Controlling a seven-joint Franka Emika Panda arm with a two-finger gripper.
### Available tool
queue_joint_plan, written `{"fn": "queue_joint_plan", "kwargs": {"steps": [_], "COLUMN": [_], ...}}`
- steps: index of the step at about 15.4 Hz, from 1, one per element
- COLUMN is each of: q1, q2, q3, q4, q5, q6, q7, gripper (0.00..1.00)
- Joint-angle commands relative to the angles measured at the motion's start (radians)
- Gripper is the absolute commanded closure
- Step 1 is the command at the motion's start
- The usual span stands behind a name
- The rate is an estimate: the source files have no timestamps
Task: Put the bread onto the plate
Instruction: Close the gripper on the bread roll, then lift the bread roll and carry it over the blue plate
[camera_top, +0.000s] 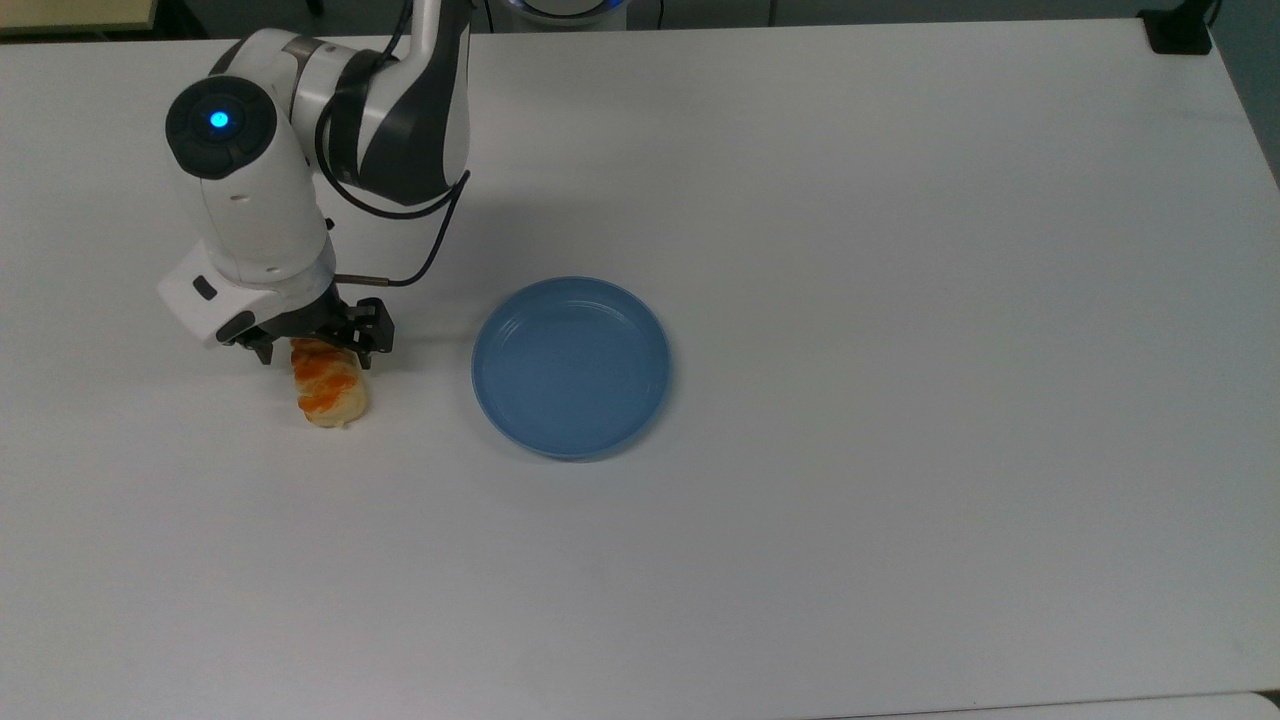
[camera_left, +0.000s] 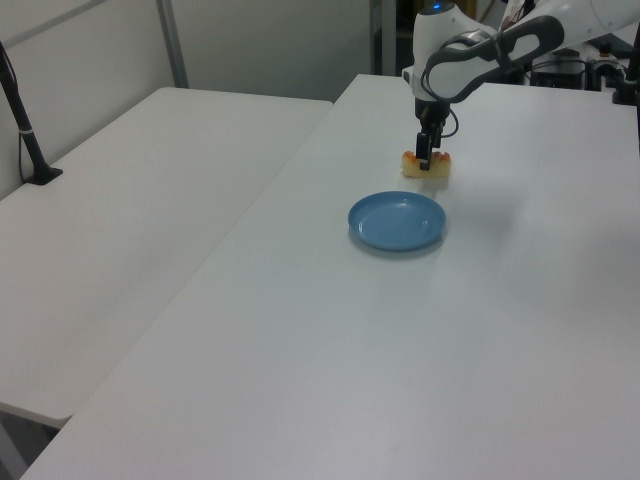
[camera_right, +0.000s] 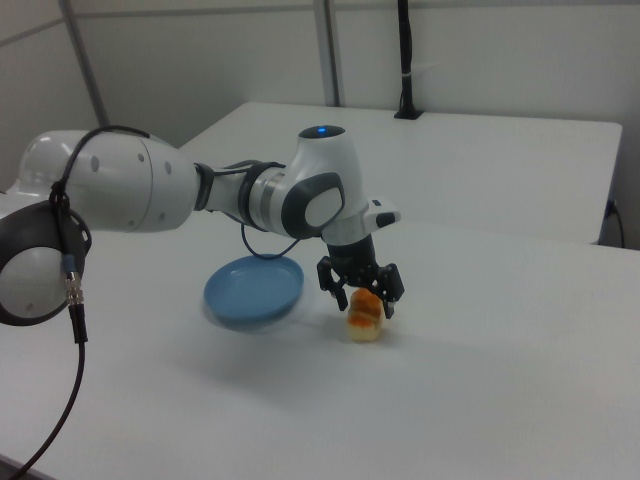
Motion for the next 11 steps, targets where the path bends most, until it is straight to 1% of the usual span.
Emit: {"fn": "queue_joint_plan", "kwargs": {"steps": [1, 3, 5, 6, 9, 11], "q1": [0.0, 0.006, 0.01, 0.008, 0.011, 0.019], "q2": [0.021, 0.021, 0.018, 0.012, -0.018, -0.058], "q3": [-0.004, -0.001, -0.001, -0.001, 0.001, 0.005], "q4": [-0.006, -0.009, -0.008, -0.006, -0.003, -0.006], "q5": [-0.018, -0.013, -0.009, -0.006, -0.003, -0.003], "q6": [0.046, 0.065, 0.064, 0.061, 0.052, 0.026], "q7": [-0.02, -0.004, -0.003, -0.003, 0.003, 0.029], "gripper": [0.2, 0.49, 0.7, 0.76, 0.77, 0.76]}}
